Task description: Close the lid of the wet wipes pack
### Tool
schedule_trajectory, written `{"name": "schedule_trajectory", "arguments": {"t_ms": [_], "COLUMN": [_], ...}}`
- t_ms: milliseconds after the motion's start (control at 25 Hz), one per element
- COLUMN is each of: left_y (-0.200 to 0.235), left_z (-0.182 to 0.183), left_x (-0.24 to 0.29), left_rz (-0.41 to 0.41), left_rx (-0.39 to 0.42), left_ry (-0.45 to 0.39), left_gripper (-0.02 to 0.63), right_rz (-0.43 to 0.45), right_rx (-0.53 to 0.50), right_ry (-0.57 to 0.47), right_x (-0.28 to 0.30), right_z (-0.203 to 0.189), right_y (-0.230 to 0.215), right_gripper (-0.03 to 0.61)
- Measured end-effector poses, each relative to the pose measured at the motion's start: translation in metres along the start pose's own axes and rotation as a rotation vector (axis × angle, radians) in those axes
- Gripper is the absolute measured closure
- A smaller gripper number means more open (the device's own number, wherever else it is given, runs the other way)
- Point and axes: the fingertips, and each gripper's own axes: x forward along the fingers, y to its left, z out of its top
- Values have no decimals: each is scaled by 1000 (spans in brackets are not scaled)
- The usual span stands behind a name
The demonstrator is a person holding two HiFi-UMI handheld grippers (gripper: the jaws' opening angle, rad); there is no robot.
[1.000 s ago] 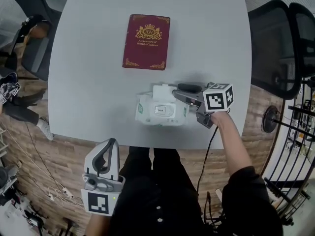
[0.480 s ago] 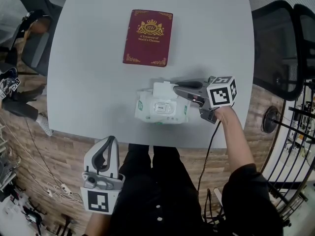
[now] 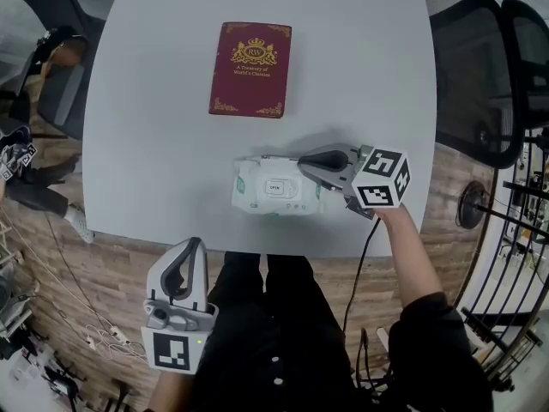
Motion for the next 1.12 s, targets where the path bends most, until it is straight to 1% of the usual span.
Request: {"name": "schedule_trajectory", "arguments": {"t_ms": [160, 360, 520, 600, 720, 880, 960, 1120], "left_y": [-1, -4, -5, -5, -5, -5, -5, -6], "left_z": [0, -3, -4, -5, -7, -9, -11, -13], "left_x": [2, 4, 4, 4, 5, 5, 5, 4], "left_rz": [-12, -20, -25, -25, -24, -20, -19, -18], "left_rx": [-1, 2, 0, 1, 4, 0, 0, -3], "left_ry": [2, 9, 12, 12, 17, 20, 27, 30], "left_gripper": [598, 598, 598, 598, 598, 598, 598, 598], "right_rz": [-70, -167, -200, -214, -213, -166, -140, -85], "right_rx": [-320, -635, -893, -986, -1062, -1094, -1065, -948], "right_ry": [16, 55, 119, 146, 178, 238, 260, 259], "right_x": [0, 2, 8, 10, 12, 17, 19, 22], "right_z": [-4, -18, -36, -44, -54, -70, -76, -78], "right_y": [21, 35, 47, 49, 50, 54, 55, 57], "right_gripper": [534, 537, 536, 535, 533, 512, 500, 461]}}
